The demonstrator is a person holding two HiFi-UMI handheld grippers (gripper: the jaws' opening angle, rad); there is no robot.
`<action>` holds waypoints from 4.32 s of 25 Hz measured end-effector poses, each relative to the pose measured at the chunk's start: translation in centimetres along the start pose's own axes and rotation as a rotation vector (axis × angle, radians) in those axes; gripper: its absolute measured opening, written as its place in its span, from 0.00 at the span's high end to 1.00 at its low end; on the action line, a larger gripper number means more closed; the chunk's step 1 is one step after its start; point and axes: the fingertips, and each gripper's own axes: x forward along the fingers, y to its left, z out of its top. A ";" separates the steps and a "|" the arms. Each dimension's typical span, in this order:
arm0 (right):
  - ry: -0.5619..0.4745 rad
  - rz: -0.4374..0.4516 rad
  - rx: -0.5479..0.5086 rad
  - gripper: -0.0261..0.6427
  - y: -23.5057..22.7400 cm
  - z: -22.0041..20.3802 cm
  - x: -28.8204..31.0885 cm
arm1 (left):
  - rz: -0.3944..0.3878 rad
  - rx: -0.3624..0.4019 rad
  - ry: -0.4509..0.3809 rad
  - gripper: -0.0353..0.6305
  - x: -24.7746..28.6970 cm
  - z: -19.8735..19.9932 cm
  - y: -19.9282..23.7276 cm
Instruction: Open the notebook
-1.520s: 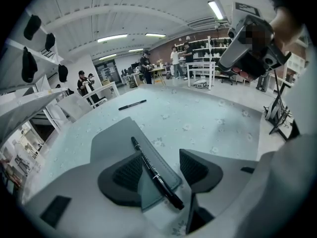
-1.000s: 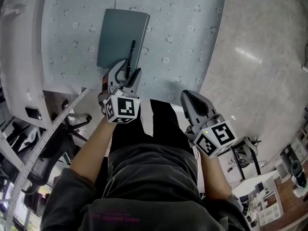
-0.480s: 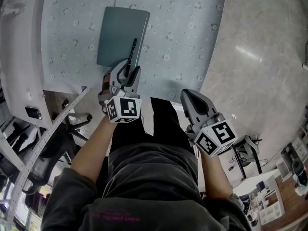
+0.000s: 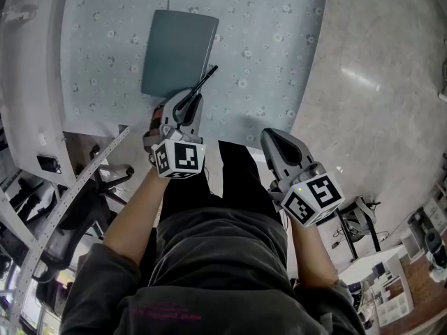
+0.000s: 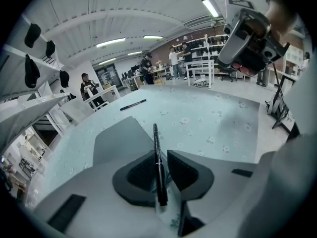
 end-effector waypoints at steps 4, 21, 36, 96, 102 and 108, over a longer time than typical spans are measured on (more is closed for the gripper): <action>-0.005 0.005 -0.006 0.96 0.4 0.3 0.3 | -0.024 -0.032 -0.013 0.85 -0.3 0.3 0.3; -0.029 0.054 -0.094 0.96 5.5 4.9 2.3 | 0.021 -0.139 -0.154 0.87 -7.4 3.1 5.8; 0.024 0.118 -0.189 0.96 13.1 6.7 7.5 | 0.156 -0.386 -0.237 0.87 -12.5 -1.3 15.5; 0.030 0.109 -0.265 0.96 20.7 11.2 17.0 | 0.095 -0.690 -0.253 0.75 -14.9 -5.9 29.7; -0.029 0.101 -0.281 0.96 21.4 13.2 15.1 | 0.095 -0.640 -0.339 0.75 -17.3 -0.8 30.4; -0.091 0.096 -0.300 0.96 22.2 14.9 13.1 | 0.093 -0.587 -0.403 0.75 -19.5 2.9 30.4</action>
